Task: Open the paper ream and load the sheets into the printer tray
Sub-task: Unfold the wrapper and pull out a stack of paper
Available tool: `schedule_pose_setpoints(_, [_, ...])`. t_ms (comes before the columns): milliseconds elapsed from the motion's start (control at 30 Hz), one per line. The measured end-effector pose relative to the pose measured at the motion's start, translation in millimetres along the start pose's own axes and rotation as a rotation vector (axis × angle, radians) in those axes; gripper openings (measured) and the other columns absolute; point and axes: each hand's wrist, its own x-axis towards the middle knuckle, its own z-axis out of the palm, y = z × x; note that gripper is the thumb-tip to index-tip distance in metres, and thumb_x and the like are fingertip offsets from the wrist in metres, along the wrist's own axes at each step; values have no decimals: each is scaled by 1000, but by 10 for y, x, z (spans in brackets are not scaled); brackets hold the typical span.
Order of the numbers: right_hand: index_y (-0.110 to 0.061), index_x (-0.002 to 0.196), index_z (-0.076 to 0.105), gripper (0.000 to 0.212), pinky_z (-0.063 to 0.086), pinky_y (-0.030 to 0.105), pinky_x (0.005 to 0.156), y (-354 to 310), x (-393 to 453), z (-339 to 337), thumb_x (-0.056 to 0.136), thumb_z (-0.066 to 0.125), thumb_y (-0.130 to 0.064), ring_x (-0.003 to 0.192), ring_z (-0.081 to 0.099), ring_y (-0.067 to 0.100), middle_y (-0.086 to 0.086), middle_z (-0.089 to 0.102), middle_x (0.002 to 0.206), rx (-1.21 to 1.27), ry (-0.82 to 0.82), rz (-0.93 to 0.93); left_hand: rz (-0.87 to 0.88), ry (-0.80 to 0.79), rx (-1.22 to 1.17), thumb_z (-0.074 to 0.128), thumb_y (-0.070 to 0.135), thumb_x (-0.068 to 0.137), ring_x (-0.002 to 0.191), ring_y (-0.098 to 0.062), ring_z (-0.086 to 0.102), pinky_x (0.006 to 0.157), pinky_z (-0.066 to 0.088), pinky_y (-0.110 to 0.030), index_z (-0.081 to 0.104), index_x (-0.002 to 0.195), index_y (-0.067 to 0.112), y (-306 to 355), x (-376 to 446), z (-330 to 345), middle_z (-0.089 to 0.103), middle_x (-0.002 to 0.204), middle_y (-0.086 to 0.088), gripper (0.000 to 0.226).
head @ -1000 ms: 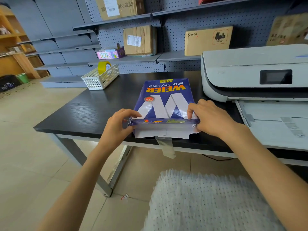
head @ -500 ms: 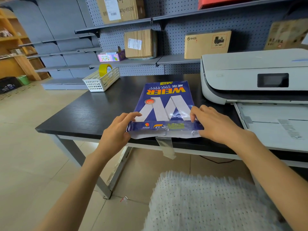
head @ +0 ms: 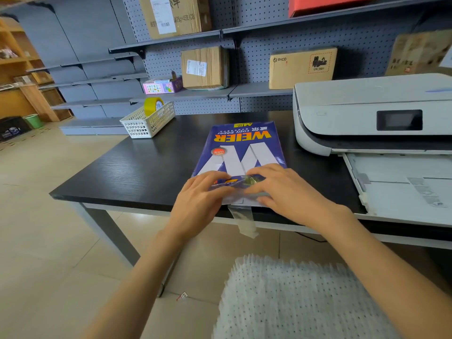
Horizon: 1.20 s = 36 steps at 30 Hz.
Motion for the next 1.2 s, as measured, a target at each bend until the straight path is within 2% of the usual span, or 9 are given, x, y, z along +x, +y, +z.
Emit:
schedule_pose_setpoints(167, [-45, 142, 42, 53, 32, 36, 106, 68, -18, 33, 96, 55, -24, 142, 27, 18, -6, 31, 157, -7, 5, 36, -149, 57, -88, 40, 25, 93, 124, -17, 54, 93, 46, -36, 67, 120, 28, -51, 8, 72, 60, 135, 8, 38])
schedule_pose_setpoints(333, [-43, 135, 54, 40, 39, 37, 98, 83, 92, -20, 98, 49, -26, 133, 41, 22, -6, 43, 150, -70, 75, 141, -142, 48, -23, 38, 32, 93, 121, -22, 58, 93, 47, -38, 71, 116, 25, -48, 109, 74, 65, 129, 5, 40])
schedule_pose_setpoints(500, [-37, 121, 66, 29, 43, 34, 85, 48, 218, 5, 95, 56, -31, 116, 55, 20, -10, 60, 131, -67, 144, 154, -82, 71, 38, 56, 21, 90, 117, -22, 60, 91, 47, -36, 74, 103, 26, -52, 182, 90, 68, 122, 5, 23])
schedule_pose_setpoints(633, [-34, 111, 72, 24, 44, 35, 83, 42, 298, 37, 88, 66, -37, 109, 58, 21, -11, 66, 121, -40, 169, 196, -76, 85, 41, 59, 29, 90, 115, -22, 61, 89, 47, -36, 74, 99, 29, -64, 210, 125, 68, 120, 6, 18])
schedule_pose_setpoints(733, [-31, 101, 76, 18, 47, 34, 77, 44, 347, 54, 85, 69, -37, 100, 61, 22, -8, 71, 109, 11, 210, 232, -102, 56, 60, 71, 30, 86, 118, -24, 60, 90, 47, -38, 76, 99, 31, -64, 262, 160, 68, 123, 6, 14])
schedule_pose_setpoints(800, [-31, 96, 77, 15, 43, 32, 71, 57, 366, 60, 83, 71, -36, 95, 62, 21, -6, 73, 101, 45, 225, 254, -127, 43, 77, 76, 30, 83, 119, -25, 59, 90, 48, -39, 78, 98, 32, -52, 307, 172, 68, 123, 6, 15])
schedule_pose_setpoints(900, [-30, 94, 76, 13, 35, 29, 67, 76, 376, 62, 83, 72, -34, 91, 62, 23, -4, 72, 97, 88, 227, 267, -158, 58, 63, 79, 29, 80, 117, -26, 61, 86, 50, -38, 79, 93, 31, -48, 354, 181, 71, 120, 6, 13])
schedule_pose_setpoints(1000, [-28, 93, 76, 12, 35, 28, 66, 92, 394, 60, 82, 73, -32, 91, 63, 25, -3, 73, 95, 130, 206, 270, -183, 83, -2, 79, 26, 77, 108, -24, 65, 80, 52, -37, 80, 88, 31, -67, 378, 184, 74, 112, 7, 11])
schedule_pose_setpoints(1200, [-28, 89, 77, 10, 32, 28, 62, 103, 418, 16, 79, 75, -30, 88, 62, 25, -3, 72, 91, 182, 178, 291, -199, 48, -42, 79, 26, 78, 110, -21, 62, 80, 53, -37, 80, 88, 32, -97, 434, 169, 73, 112, 10, 11])
